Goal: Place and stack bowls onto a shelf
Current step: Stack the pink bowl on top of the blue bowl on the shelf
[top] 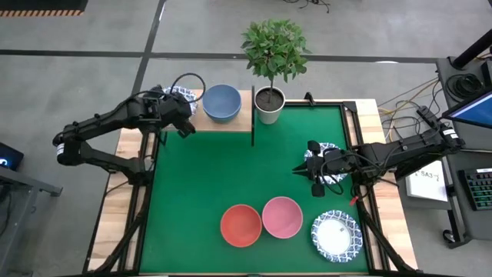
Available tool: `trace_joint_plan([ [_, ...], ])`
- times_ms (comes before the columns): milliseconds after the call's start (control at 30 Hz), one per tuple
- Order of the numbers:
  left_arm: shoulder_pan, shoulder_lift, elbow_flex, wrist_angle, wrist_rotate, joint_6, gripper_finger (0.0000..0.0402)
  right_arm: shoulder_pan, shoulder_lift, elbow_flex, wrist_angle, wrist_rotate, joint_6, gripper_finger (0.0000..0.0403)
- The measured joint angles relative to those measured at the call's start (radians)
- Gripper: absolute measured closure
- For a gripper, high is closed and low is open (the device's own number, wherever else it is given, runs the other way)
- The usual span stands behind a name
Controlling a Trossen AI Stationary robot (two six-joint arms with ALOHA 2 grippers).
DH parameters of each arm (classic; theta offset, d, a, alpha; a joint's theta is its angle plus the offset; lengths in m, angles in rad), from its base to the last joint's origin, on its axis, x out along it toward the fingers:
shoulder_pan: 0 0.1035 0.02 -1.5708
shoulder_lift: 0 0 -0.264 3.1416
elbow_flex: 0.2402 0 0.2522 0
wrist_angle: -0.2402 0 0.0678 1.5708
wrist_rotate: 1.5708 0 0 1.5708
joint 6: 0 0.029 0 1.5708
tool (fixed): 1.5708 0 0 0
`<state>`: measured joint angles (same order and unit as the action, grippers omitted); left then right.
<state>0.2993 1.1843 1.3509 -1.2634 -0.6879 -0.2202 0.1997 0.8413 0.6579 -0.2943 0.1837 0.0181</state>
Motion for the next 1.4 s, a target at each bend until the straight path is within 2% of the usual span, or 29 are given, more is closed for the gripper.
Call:
trace_joint_plan([
  [67, -0.005, -0.003, 0.016, 0.019, 0.012, -0.002, 0.0209, 0.0, 0.0, 0.0, 0.0, 0.0, 0.0, 0.0371],
  [267, -0.087, -0.044, -0.034, 0.241, 0.201, 0.019, 0.0217, 0.0, 0.0, 0.0, 0.0, 0.0, -0.002, 0.0371],
  [500, -0.333, -0.11, -0.23, 0.552, 0.29, 0.055, 0.0239, 0.0, 0.0, 0.0, 0.01, 0.0, 0.0, 0.0371],
  [633, -0.482, -0.118, -0.353, 0.728, 0.296, 0.056, 0.0245, 0.0, 0.0, 0.0, 0.063, 0.0, 0.019, 0.0371],
  [767, -0.57, -0.117, -0.46, 0.911, 0.297, 0.119, 0.0247, 0.0, 0.018, 0.0, 0.153, 0.0, 0.047, 0.0371],
  [933, -0.595, -0.117, -0.531, 1.047, 0.296, 0.25, 0.0247, 0.0, 0.08, 0.001, 0.245, -0.001, 0.064, 0.0371],
  [1133, -0.592, -0.13, -0.535, 1.053, 0.294, 0.351, 0.0247, 0.001, 0.165, 0.063, 0.247, -0.008, 0.166, 0.0371],
  [1267, -0.592, -0.135, -0.538, 1.053, 0.294, 0.36, 0.0247, 0.001, 0.222, 0.12, 0.205, -0.009, 0.219, 0.0371],
  [1400, -0.592, -0.136, -0.565, 1.048, 0.295, 0.348, 0.0247, 0.0, 0.281, 0.204, 0.093, -0.008, 0.265, 0.0371],
])
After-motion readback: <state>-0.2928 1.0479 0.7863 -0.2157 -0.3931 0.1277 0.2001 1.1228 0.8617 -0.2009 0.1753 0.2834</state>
